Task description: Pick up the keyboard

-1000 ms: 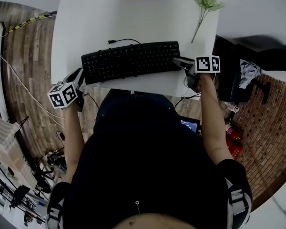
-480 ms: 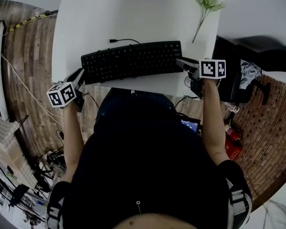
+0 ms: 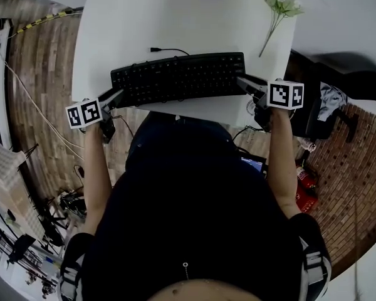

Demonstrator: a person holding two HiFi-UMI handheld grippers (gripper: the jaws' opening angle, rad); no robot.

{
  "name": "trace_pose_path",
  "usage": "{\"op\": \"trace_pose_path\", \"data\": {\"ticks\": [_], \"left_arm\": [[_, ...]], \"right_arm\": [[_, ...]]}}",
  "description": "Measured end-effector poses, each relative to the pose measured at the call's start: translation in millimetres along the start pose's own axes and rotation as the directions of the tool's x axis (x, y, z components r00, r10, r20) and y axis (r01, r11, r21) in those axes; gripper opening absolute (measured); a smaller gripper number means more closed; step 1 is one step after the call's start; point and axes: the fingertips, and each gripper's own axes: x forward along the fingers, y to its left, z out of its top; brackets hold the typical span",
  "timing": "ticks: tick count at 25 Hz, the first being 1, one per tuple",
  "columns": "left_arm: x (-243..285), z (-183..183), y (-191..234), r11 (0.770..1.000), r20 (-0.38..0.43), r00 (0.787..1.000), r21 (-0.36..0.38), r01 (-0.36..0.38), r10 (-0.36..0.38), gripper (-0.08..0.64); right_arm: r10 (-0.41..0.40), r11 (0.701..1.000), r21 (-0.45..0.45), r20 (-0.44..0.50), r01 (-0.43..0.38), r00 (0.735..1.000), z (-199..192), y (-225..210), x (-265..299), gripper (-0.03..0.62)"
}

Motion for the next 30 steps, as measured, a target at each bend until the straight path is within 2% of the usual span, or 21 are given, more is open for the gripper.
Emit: {"op": "trace_pose_path", "data": {"ticks": [2, 7, 11, 16, 20, 25, 30], "left_arm": [[0.1, -0.7, 0.9, 1.000, 0.003, 1.000, -0.031, 0.006, -0.006, 0.247], [-0.4, -0.8, 4.3, 1.000, -0.045, 0.999, -0.029, 0.006, -0.007, 0.245], [-1.5, -0.8, 4.7, 0.995, -0.069, 0.995, -0.072, 0.066, -0.071, 0.242], [-1.9, 2.3, 7.7, 0.982, -0.040, 0.991, -0.145, 0.117, -0.124, 0.198], [0.8, 2.7, 3.6, 0.989, -0.050, 0.994, -0.112, 0.091, -0.098, 0.199], [-0.3, 15.3, -1.8, 0.996, -0.027, 0.998, -0.066, 0.054, -0.056, 0.197], [-14.3, 25.1, -12.7, 1.000, -0.013, 0.999, -0.012, 0.029, -0.029, 0.196]], "right_arm": [[0.001, 1.000, 0.002, 0.000, -0.001, 1.000, -0.2, -0.4, 0.5, 0.164], [0.004, 1.000, 0.007, -0.011, -0.004, 1.000, -0.8, -2.3, 6.5, 0.164], [0.009, 1.000, 0.014, -0.023, -0.008, 1.000, -2.2, -6.7, 9.7, 0.164], [0.015, 0.999, 0.031, -0.026, -0.015, 1.000, -0.1, -12.1, 12.0, 0.164], [0.021, 0.999, 0.033, -0.026, -0.020, 0.999, 0.2, -14.5, 9.7, 0.163], [0.017, 1.000, 0.013, -0.049, -0.016, 0.999, -4.6, -19.2, 10.2, 0.161], [0.031, 0.999, 0.010, -0.032, -0.031, 0.999, -2.7, -13.7, 7.4, 0.160]]}}
